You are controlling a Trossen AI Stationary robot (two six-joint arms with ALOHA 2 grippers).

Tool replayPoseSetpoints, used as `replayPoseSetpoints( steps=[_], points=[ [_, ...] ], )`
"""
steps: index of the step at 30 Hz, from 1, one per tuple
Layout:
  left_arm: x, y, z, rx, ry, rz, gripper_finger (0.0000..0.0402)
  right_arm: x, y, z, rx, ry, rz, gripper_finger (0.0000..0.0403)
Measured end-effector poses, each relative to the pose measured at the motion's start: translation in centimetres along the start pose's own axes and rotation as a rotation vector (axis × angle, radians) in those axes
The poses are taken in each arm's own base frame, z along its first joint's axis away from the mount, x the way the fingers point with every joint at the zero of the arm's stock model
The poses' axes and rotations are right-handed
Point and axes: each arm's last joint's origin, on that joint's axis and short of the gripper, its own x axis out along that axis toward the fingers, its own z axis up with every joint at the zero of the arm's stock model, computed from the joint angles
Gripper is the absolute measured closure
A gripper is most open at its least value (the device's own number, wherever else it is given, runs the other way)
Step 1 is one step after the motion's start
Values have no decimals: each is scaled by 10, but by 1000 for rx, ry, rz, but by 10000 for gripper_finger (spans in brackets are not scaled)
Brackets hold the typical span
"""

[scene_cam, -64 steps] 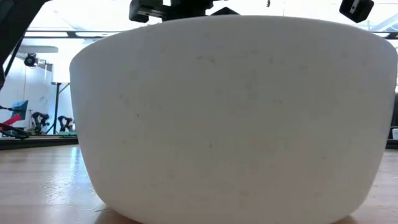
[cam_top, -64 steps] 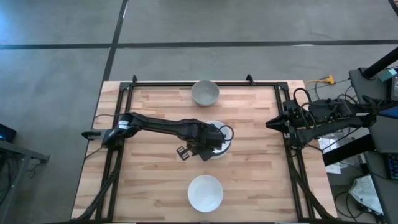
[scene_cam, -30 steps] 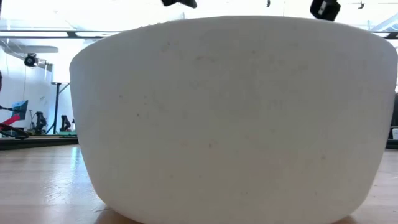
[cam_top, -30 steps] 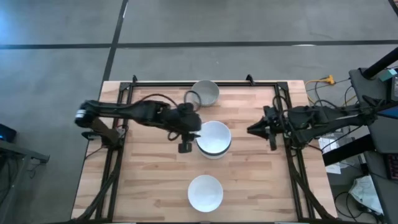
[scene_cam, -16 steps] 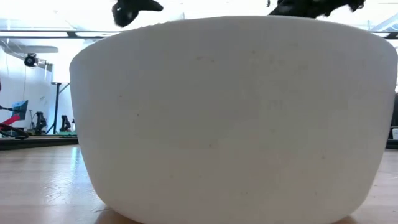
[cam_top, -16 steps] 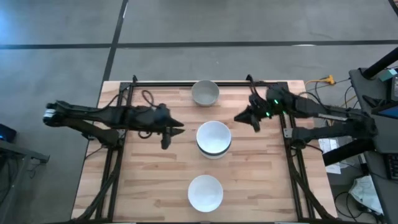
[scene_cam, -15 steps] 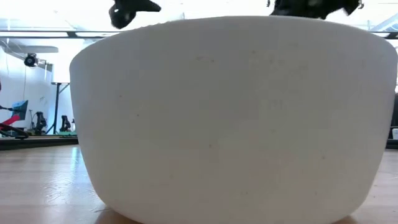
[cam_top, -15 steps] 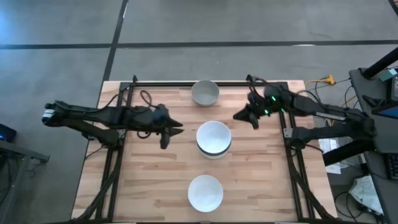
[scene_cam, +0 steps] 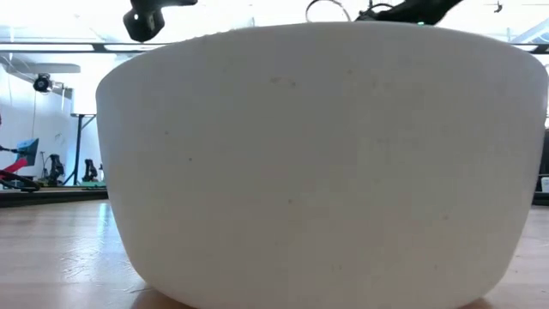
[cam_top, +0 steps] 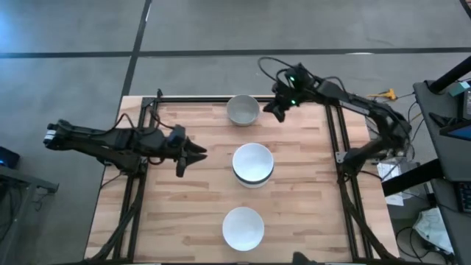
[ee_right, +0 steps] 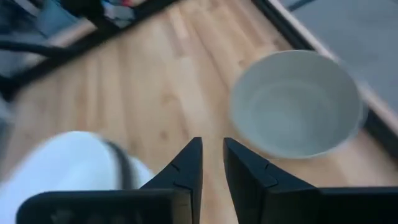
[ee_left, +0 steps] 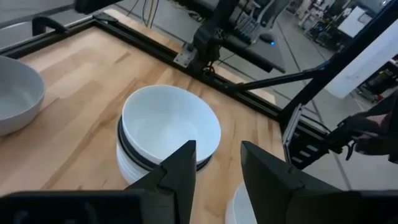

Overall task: Nest bowls inside each other
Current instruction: Stack the gray bowl on the top white bowl

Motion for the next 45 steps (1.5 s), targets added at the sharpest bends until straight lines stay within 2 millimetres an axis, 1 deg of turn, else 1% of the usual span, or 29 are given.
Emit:
replayPoseSetpoints(
  steps=[3,6,8,11,13,15,18,24,27,30,37,41,45],
  points=[
    [-2,0,1,27,-6,-3,291,11,-10,16,-38,74,-31,328],
    [-1,1,-1,57,6,4,291,26,-20,24,-70,182,-19,305],
    [-2,1,-2,64,16,9,291,37,-26,26,-134,262,5,289],
    [0,4,-5,68,33,22,291,53,-33,24,-317,358,68,267],
    [0,5,-8,67,42,27,291,62,-37,22,-413,399,108,257],
    [0,7,-11,61,45,30,291,71,-42,20,-465,422,133,253],
    [1,10,-15,55,49,34,291,82,-48,17,-500,441,143,254],
    [-2,13,-18,35,36,53,291,100,-58,21,-593,506,56,268],
    [-4,13,-18,34,29,53,291,108,-63,21,-598,507,58,275],
    [-6,12,-16,32,20,48,291,119,-66,18,-593,524,68,279],
    [-9,12,-15,31,11,42,291,136,-64,8,-602,570,100,275],
    [-10,12,-15,30,8,40,291,144,-64,4,-632,598,78,273],
    [-10,12,-15,34,8,40,291,150,-65,1,-641,622,59,280]
  ],
)
